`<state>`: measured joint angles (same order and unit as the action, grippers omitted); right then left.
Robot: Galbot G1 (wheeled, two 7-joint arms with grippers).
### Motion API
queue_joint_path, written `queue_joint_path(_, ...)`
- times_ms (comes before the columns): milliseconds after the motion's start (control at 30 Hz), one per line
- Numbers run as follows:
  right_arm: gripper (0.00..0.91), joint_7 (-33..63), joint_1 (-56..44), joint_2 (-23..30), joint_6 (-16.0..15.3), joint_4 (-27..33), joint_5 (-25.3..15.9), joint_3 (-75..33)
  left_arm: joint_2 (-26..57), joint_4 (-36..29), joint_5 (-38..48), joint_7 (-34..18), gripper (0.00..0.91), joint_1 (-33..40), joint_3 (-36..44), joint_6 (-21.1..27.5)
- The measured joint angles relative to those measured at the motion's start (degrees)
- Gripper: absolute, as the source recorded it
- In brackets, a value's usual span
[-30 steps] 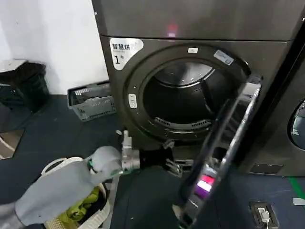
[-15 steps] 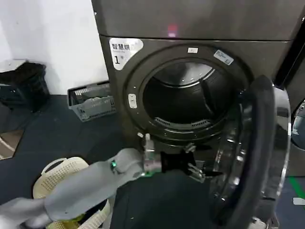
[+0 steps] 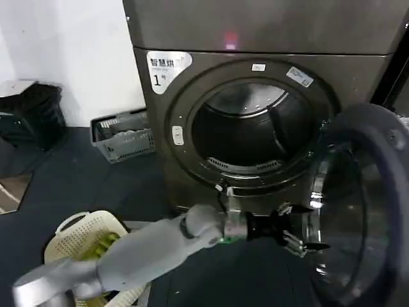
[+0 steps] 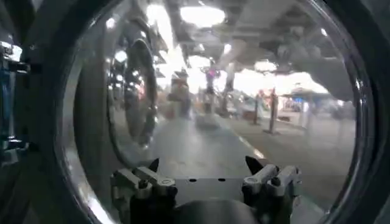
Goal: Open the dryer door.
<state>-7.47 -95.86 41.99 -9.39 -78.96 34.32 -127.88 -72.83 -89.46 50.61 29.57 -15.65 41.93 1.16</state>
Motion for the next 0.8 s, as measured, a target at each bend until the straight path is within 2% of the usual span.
queue_joint_path(533, 0.907, 1.4, 1.0, -0.6, -0.6, 1.1, -0.8, 0.1, -8.6, 8.5, -1.1, -0.5, 0.907, 1.8, 0.9, -1.1)
queue_joint_path(800, 0.907, 2.7, 0.9, -1.1, -0.1, 1.7, -0.8, -0.6, -12.3, 11.5, -1.4, -2.9, 0.907, 2.5, 1.1, -1.1)
